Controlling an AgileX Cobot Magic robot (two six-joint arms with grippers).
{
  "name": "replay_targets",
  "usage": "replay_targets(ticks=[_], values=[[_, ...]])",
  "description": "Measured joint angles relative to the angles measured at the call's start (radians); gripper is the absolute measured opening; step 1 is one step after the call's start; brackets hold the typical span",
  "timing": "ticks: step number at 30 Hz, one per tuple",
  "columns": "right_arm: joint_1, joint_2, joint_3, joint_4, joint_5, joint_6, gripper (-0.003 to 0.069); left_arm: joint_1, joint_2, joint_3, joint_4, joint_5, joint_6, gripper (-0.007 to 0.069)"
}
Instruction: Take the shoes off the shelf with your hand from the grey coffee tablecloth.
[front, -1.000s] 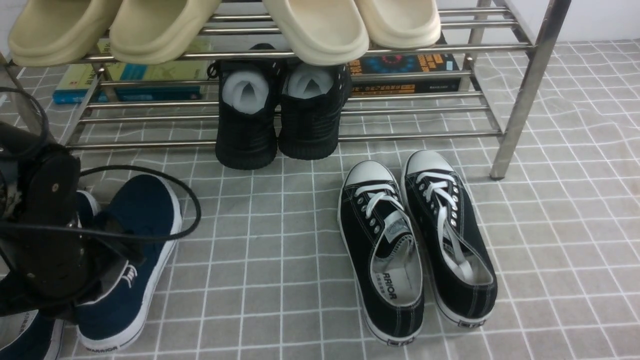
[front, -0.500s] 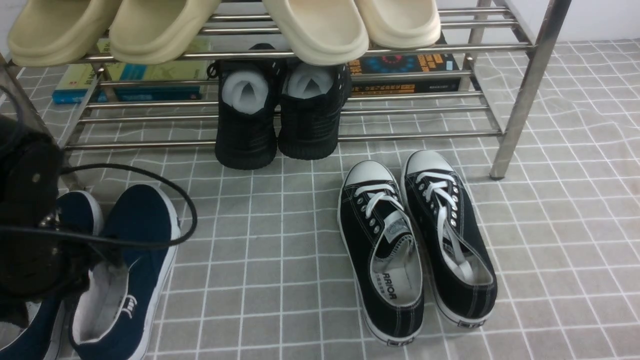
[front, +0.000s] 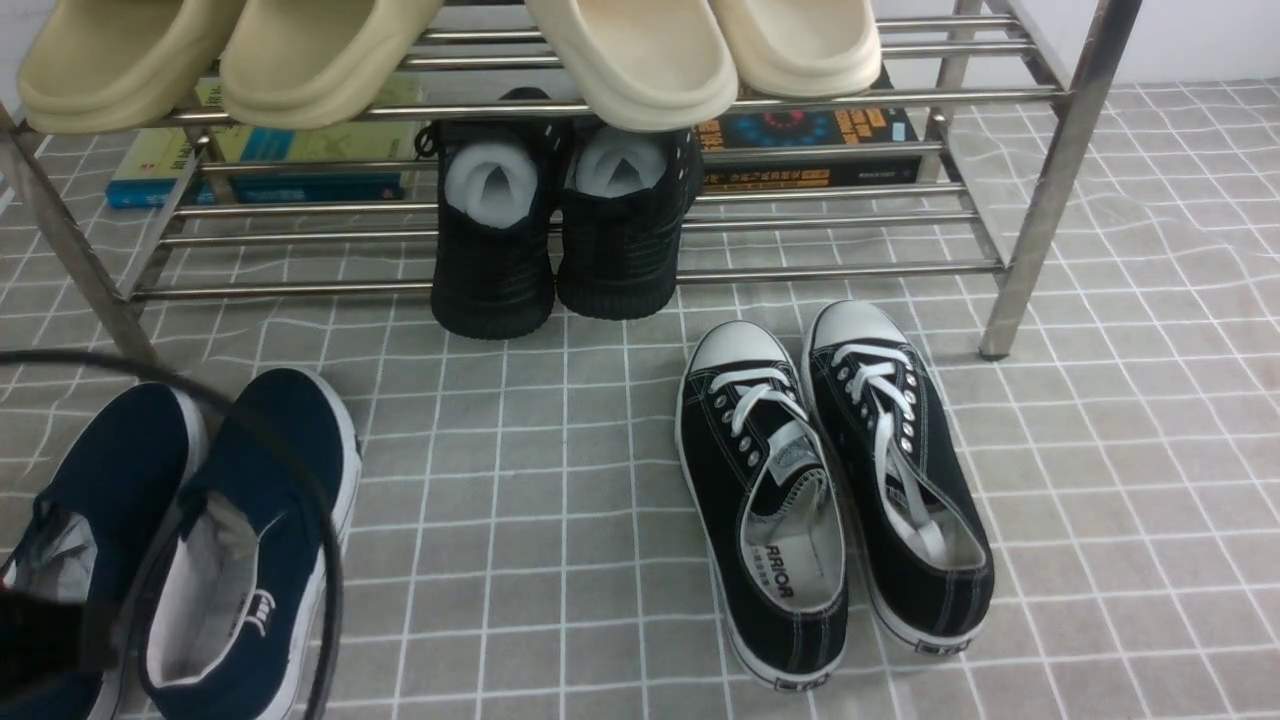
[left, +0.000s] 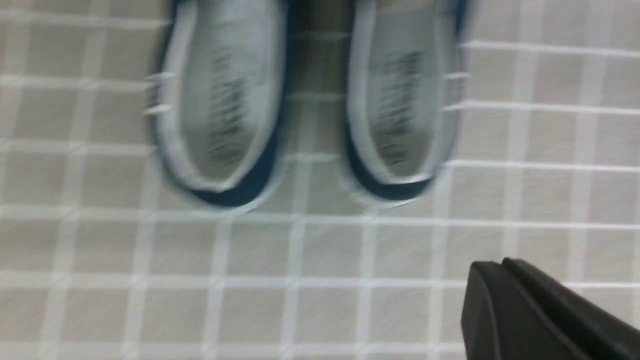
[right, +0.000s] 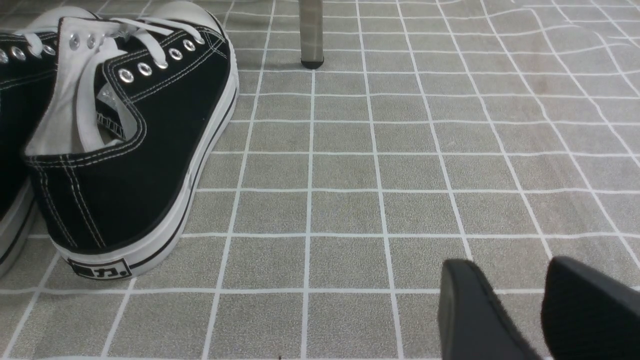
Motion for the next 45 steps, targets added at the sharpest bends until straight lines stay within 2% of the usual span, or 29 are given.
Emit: replay_targets(ticks=[2, 3, 6, 9, 15, 20, 24, 29, 30, 34, 45], values=[[0.0, 0.0, 0.0, 0.0, 0.0, 0.0, 0.0239, 0.0, -0.082, 0.056, -0.03, -0.082, 0.018, 0.0001], [0.0, 0.0, 0.0, 0.0, 0.0, 0.0, 0.0239, 0.0, -0.171, 0.118, -0.071, -0.185, 0.029, 0.0001], [0.0, 0.0, 0.0, 0.0, 0.0, 0.0, 0.0239, 0.0, -0.329, 0.228, -0.098, -0.365, 0.036, 0.0001], [0.0, 0.0, 0.0, 0.0, 0.0, 0.0, 0.0239, 0.0, -0.458, 0.301, -0.104, -0.437, 0.036, 0.0001], [0.0, 0.0, 0.0, 0.0, 0.0, 0.0, 0.0239, 0.0, -0.57, 0.365, -0.1, -0.45, 0.037, 0.0005], [0.0, 0.0, 0.0, 0.0, 0.0, 0.0, 0.0239, 0.0, -0.581, 0.385, -0.094, -0.454, 0.037, 0.0009], [0.0, 0.0, 0.0, 0.0, 0.0, 0.0, 0.0239, 0.011, -0.581, 0.438, -0.064, -0.513, 0.037, 0.0013], [0.0, 0.0, 0.0, 0.0, 0.0, 0.0, 0.0239, 0.128, -0.581, 0.57, -0.082, -0.641, 0.037, 0.0019], [0.0, 0.0, 0.0, 0.0, 0.0, 0.0, 0.0239, 0.181, -0.582, 0.612, -0.087, -0.677, 0.037, 0.002], [0.0, 0.0, 0.0, 0.0, 0.0, 0.0, 0.0239, 0.249, -0.628, 0.674, -0.05, -0.687, 0.037, 0.0022], [0.0, 0.0, 0.0, 0.0, 0.0, 0.0, 0.0239, 0.209, -0.681, 0.744, 0.014, -0.687, 0.037, 0.0028]])
